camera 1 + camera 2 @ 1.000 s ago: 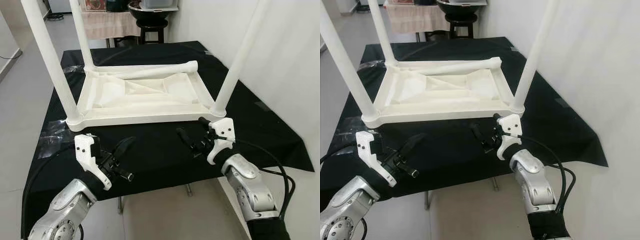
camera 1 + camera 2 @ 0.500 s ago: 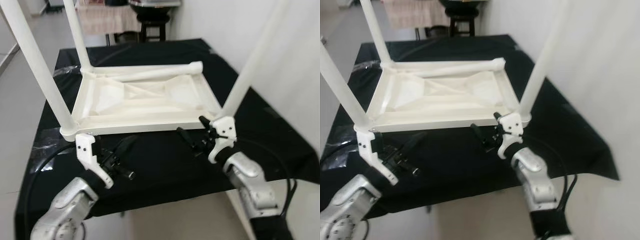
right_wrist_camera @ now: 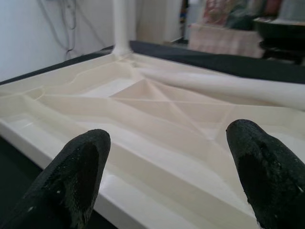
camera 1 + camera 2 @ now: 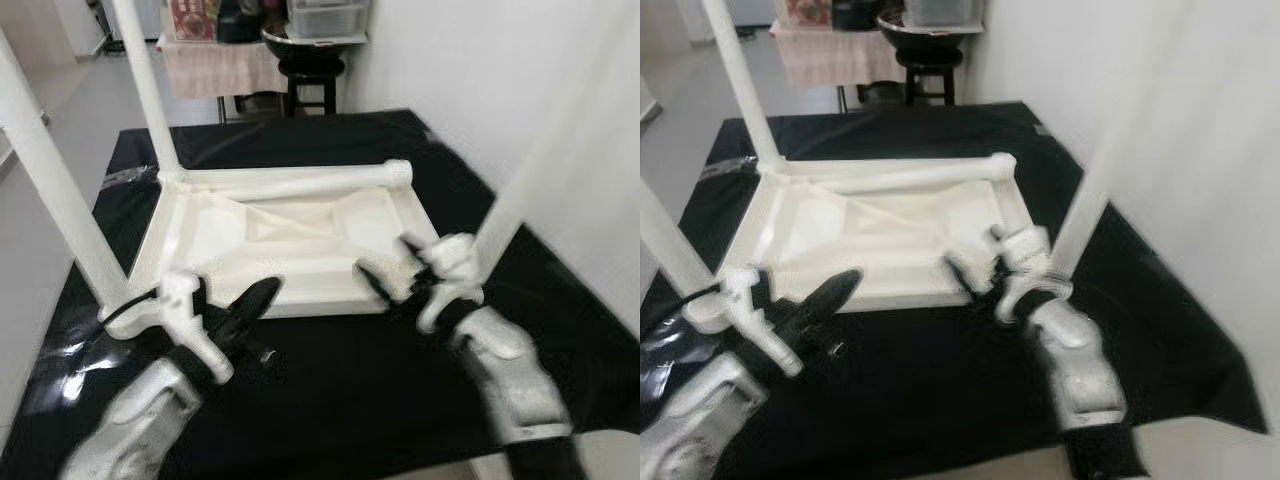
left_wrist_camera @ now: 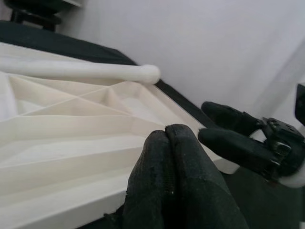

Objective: Building children table

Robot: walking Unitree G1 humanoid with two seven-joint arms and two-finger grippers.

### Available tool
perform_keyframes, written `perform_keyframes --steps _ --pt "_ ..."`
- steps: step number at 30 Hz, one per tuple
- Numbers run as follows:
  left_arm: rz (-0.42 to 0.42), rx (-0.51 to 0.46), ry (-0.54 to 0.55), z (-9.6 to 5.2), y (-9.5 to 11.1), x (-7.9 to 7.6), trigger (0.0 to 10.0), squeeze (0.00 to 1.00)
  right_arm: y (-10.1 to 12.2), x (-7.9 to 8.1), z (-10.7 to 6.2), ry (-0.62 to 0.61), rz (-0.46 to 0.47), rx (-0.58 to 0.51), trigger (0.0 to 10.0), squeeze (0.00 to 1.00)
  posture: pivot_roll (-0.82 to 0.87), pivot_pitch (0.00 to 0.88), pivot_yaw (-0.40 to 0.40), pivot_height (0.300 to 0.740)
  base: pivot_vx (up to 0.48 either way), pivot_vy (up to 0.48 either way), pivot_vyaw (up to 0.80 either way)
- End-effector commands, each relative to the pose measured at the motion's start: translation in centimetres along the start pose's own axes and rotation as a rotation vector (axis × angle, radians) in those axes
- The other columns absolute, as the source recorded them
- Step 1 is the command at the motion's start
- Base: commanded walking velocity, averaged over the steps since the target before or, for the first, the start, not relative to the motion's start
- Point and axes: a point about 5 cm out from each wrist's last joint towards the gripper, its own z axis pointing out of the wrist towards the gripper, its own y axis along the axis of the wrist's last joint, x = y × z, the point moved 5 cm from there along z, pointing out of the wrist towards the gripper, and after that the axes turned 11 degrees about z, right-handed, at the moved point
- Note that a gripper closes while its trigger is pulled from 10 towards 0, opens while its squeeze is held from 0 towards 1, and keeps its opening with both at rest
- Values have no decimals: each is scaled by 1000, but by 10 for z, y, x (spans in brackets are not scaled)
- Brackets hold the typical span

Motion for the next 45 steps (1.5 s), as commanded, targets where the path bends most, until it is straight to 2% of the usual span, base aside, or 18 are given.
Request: perform_keyframes --steps 1,5,9,12,14,16,19,23,26,31,35,39,40,42,43,44,45 --pt "23 24 -32 -2 -1 -10 10000 0 -1 7 -8 89 -38 29 10000 0 19 92 -60 740 0 0 800" --pt "26 54 -71 -6 -3 -20 10000 0 -3 15 -13 180 -65 75 10000 0 18 95 -59 740 0 0 800" --pt "0 111 -166 -18 -10 -46 10000 0 -12 14 -29 307 -130 231 10000 0 23 103 -63 740 0 0 400" --pt "-5 154 -191 -27 -18 -57 10000 0 -17 5 -35 334 -263 357 10000 0 29 106 -65 740 0 0 0" --pt "-11 168 -189 -30 -22 -60 10000 0 -16 1 -33 314 -303 386 10000 0 30 108 -66 740 0 0 0" --pt "-13 176 -187 -32 -24 -61 10000 0 -15 0 -31 310 -303 395 10000 0 30 108 -66 740 0 0 0" --pt "-22 191 -149 -35 -30 -60 10000 0 -17 -7 -23 248 -300 474 10000 0 41 115 -70 740 0 0 0" --pt "-46 177 -118 -36 -29 -57 10000 0 -19 -10 -23 240 -273 529 10000 0 45 116 -71 740 0 0 0" --pt "-68 167 -97 -37 -28 -55 10000 0 -29 -18 -41 247 -251 710 10000 0 46 117 -71 740 0 0 0" --pt "-69 161 -101 -37 -28 -56 10000 0 -33 -27 -50 218 -257 805 10000 0 44 120 -73 740 0 0 0" --pt "-70 156 -102 -37 -28 -56 10000 0 -33 -32 -50 190 -263 832 10000 0 39 119 -74 740 0 0 0" --pt "-85 144 -110 -37 -27 -57 10000 0 -30 -39 -39 116 -264 825 9804 0 35 122 -74 740 0 0 0" --pt "-89 141 -112 -36 -27 -57 10000 0 -30 -41 -37 97 -259 825 8863 0 35 122 -74 740 0 0 0" --pt "-89 141 -112 -36 -27 -57 10000 0 -30 -41 -37 97 -259 825 8863 0 35 122 -74 740 0 0 0" --pt "-93 139 -115 -36 -27 -58 10000 0 -31 -41 -34 83 -258 832 7529 0 32 123 -76 740 0 0 0" --pt "-98 136 -117 -36 -27 -58 10000 0 -32 -39 -32 75 -252 840 2902 0 27 121 -81 740 0 0 0" --pt "-102 133 -119 -35 -27 -59 10000 0 -34 -37 -30 74 -243 849 0 0 18 119 -86 740 0 0 0"
